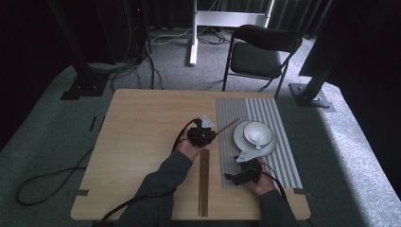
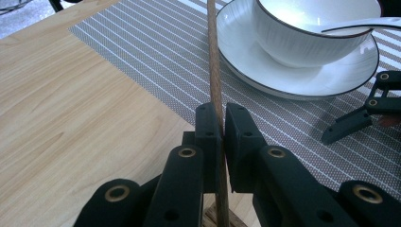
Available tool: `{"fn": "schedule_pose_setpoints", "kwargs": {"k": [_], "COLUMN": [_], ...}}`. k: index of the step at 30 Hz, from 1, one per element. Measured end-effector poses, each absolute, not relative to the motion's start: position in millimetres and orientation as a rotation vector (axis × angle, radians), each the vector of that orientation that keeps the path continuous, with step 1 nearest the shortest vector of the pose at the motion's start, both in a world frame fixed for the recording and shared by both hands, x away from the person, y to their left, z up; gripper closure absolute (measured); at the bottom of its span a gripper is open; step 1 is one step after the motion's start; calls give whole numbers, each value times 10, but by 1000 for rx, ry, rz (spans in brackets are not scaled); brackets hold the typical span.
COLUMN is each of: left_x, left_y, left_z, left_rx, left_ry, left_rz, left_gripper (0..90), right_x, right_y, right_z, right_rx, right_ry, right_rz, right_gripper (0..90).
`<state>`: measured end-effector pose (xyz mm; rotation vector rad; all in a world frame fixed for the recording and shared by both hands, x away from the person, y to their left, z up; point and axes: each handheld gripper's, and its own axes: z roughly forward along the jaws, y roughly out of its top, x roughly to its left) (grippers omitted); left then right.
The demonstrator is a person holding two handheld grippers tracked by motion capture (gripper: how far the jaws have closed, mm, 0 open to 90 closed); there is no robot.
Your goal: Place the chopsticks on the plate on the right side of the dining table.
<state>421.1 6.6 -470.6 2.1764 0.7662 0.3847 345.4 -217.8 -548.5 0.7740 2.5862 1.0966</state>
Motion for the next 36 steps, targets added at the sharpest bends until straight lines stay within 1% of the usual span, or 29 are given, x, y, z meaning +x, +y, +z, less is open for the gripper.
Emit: {"fn": "schedule_pose_setpoints", "kwargs": {"k": [15, 28, 36], "left_x": [4283, 4362, 4399], "left_y": [-89, -241, -277], "left_z": [-4687, -4597, -4600], "left_rx": [2186, 2188, 2190], "left_ry": [751, 726, 731], "left_rz": [378, 390, 387], "left_gripper": [843, 843, 843], "right_x": [3453, 3453, 3452], "right_y": [-2177, -2178, -2178], "right_z": [-5485, -5485, -5484], "right_rx": [776, 774, 776], "right_ry": [2587, 2586, 2586], "right_rz": [1097, 1095, 1094], "right_gripper": [118, 119, 118]}}
